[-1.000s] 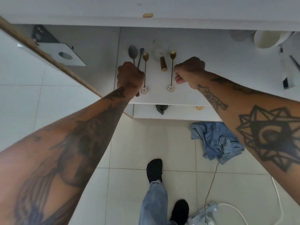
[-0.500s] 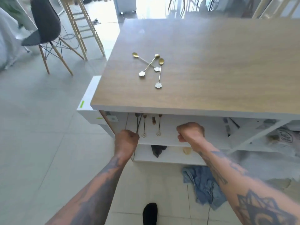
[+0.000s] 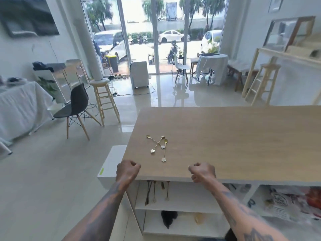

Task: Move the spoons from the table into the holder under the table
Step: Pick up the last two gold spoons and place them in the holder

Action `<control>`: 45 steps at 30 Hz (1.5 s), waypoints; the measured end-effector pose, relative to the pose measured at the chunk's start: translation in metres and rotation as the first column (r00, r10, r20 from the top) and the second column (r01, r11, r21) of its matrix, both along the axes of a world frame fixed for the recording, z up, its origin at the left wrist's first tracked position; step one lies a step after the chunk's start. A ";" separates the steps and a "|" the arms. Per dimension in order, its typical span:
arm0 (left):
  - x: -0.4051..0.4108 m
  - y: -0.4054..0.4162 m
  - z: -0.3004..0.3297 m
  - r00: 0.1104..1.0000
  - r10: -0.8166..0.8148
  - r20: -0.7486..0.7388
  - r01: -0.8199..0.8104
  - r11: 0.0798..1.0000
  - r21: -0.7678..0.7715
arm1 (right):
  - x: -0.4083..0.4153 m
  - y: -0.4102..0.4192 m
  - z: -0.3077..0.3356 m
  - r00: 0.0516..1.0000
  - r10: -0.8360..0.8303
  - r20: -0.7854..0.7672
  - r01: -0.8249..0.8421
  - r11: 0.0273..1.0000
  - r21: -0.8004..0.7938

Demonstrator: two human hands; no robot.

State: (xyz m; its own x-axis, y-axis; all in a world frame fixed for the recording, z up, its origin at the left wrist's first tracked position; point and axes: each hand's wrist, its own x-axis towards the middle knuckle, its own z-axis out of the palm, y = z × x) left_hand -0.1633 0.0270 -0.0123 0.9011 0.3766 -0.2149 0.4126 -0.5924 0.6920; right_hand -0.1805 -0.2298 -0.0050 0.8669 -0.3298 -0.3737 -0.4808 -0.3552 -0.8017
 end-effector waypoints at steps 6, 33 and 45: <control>0.091 -0.009 0.014 0.998 -0.070 -0.010 0.070 0.997 0.035 | 0.078 0.047 -0.001 0.995 0.104 -0.014 -0.104 0.993 -0.050; 0.239 -0.050 -0.029 0.939 -0.269 -0.214 0.268 0.963 -0.036 | 0.192 0.064 -0.019 0.974 0.016 -0.225 -0.060 0.979 -0.193; 0.147 -0.064 0.080 0.962 -0.219 0.161 0.241 0.962 -0.130 | 0.120 0.020 0.088 0.992 0.035 0.124 -0.013 0.984 -0.178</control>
State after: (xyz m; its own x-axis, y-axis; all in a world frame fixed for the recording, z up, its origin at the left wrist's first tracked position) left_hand -0.0161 -0.0372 0.0674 0.9849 0.1295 -0.1145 0.1673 -0.5469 0.8203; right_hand -0.0601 -0.2095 0.0832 0.9118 -0.3593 -0.1985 -0.3692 -0.5063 -0.7793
